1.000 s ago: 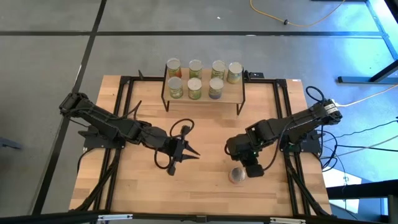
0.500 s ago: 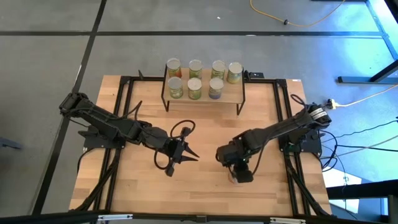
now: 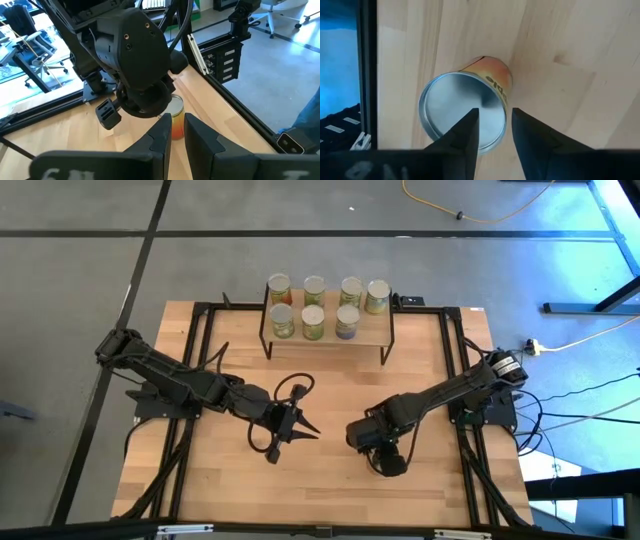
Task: Pick and place cans onto a shelf
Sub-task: Put the canned pineapples on the shelf
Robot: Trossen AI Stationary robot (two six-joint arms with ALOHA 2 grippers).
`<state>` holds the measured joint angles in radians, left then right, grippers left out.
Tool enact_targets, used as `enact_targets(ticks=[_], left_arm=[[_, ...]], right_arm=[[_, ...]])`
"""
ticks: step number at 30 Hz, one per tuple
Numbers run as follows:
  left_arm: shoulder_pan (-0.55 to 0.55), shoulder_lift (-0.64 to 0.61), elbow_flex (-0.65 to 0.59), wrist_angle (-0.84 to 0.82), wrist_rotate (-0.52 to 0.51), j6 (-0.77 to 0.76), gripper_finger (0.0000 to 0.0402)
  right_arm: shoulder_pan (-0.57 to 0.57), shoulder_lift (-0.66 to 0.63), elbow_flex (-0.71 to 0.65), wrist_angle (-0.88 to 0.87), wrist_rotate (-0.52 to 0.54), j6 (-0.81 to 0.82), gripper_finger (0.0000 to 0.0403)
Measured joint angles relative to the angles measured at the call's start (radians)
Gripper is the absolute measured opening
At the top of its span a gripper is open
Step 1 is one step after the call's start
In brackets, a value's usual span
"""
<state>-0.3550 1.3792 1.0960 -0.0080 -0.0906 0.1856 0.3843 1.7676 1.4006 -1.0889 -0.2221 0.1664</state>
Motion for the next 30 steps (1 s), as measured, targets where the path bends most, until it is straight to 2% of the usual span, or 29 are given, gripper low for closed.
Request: enact_targets(ticks=[4, 13, 17, 21, 30], left_arm=[[0.000, 0.000, 0.000, 0.000, 0.000, 0.000, 0.0043], [0.000, 0.000, 0.000, 0.001, 0.000, 0.000, 0.0043], [0.000, 0.000, 0.000, 0.001, 0.000, 0.000, 0.0043], [0.000, 0.000, 0.000, 0.001, 0.000, 0.000, 0.0043], [0.000, 0.000, 0.000, 0.001, 0.000, 0.000, 0.0043]], right_arm=[[0.000, 0.007, 0.000, -0.001, 0.038, -0.039, 0.0117], [-0.001, 0.047, 0.004, -0.005, 0.036, -0.056, 0.0115], [0.000, 0.047, 0.004, -0.002, 0.033, -0.095, 0.0082], [0.000, 0.048, 0.003, -0.001, 0.032, -0.097, 0.0017], [-0.001, 0.050, 0.004, 0.000, 0.022, -0.108, 0.0003]])
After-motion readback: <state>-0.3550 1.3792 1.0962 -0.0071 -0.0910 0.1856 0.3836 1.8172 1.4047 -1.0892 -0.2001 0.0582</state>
